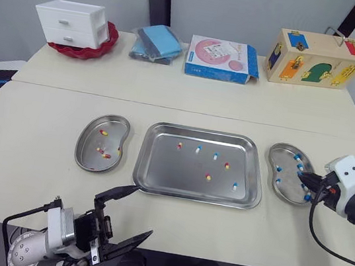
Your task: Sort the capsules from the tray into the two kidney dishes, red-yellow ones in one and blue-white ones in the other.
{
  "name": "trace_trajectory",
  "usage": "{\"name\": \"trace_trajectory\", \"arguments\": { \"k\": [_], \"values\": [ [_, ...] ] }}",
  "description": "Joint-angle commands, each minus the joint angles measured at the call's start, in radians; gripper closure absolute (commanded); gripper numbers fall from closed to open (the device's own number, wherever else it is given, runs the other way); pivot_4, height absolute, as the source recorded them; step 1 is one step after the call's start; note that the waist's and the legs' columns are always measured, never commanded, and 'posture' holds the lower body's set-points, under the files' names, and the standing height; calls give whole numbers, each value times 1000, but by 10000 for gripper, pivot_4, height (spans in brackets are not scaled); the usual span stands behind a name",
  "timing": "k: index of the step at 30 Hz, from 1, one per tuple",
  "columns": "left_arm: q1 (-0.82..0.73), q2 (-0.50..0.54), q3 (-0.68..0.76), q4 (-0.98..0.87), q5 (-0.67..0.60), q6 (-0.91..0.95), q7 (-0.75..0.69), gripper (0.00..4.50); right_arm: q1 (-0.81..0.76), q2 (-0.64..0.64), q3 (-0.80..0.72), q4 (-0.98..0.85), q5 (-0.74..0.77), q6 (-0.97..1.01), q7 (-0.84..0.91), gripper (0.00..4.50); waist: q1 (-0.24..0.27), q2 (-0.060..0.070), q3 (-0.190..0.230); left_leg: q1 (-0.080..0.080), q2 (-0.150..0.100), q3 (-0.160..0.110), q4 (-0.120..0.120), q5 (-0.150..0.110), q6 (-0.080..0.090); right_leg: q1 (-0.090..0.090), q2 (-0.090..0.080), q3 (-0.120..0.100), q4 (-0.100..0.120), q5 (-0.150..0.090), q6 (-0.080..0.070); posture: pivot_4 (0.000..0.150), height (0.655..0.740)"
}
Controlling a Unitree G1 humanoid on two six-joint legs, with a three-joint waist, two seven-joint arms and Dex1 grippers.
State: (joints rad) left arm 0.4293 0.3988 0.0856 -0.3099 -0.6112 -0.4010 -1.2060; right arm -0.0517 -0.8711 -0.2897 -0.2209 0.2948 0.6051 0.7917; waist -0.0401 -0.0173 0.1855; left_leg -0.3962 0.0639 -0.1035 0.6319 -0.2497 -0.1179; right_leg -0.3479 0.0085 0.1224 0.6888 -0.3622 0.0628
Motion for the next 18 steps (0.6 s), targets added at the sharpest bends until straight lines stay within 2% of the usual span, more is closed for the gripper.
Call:
{"name": "trace_trajectory", "arguments": {
  "k": [1,9,12,18],
  "values": [
    [4,7,-5,-37,3,-10,14,0,-7,-25,-15,-20,6,-12,14,33029,0,0,0,0,0,0,0,0,0,0,0,0,0,0,0,1500,7400],
    [-3,19,-6,-38,2,-7,22,0,12,-27,-31,-24,6,-24,23,10997,1,0,0,0,0,0,0,0,0,0,0,0,0,0,0,1500,7400],
    [-4,25,-5,-38,2,-5,25,0,13,-27,-31,-27,8,-23,23,249,1,0,0,0,0,0,0,0,0,0,0,0,0,0,0,1500,7400],
    [-2,45,19,-51,14,15,65,0,29,-29,-55,-31,18,-50,40,249,2,0,0,0,0,0,0,0,0,0,0,0,0,0,0,1500,7400]
  ]
}}
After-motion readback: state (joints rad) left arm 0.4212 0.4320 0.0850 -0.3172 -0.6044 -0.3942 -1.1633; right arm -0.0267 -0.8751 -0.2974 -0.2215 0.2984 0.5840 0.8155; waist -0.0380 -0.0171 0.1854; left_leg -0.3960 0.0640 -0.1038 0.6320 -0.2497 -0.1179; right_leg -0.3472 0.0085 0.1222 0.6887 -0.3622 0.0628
